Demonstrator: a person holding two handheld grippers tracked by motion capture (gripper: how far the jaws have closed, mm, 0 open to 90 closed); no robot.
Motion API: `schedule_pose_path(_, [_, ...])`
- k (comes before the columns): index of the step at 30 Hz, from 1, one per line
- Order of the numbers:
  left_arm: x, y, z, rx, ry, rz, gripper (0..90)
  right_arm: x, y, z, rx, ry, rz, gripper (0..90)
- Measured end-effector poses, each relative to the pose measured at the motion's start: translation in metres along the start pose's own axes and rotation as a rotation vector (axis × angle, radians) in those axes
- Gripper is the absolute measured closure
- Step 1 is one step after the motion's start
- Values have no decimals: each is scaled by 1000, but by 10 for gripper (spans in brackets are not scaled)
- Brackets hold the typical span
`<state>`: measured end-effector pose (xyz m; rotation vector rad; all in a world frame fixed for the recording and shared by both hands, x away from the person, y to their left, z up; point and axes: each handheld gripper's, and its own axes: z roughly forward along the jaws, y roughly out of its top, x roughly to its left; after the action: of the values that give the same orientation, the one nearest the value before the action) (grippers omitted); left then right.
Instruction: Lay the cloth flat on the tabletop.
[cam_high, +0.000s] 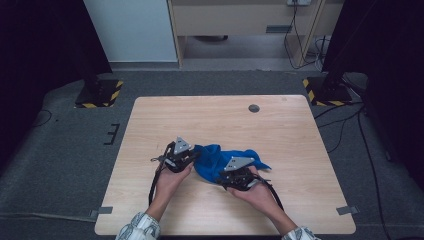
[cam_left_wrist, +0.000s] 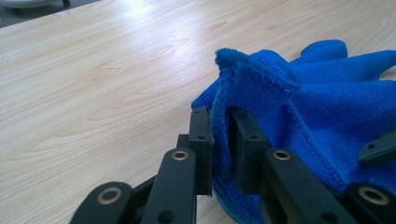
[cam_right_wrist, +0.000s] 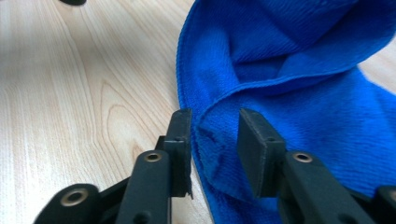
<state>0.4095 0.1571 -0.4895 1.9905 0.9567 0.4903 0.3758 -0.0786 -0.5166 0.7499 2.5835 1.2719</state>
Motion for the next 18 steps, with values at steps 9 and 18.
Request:
schedule_pose_path(9, [1, 0, 0, 2, -2, -1, 790, 3, -3, 9, 56, -22, -33, 827])
schedule_pose_path(18, [0, -1, 2, 8, 4, 3, 711, -16, 0, -10, -6, -47, 39, 865])
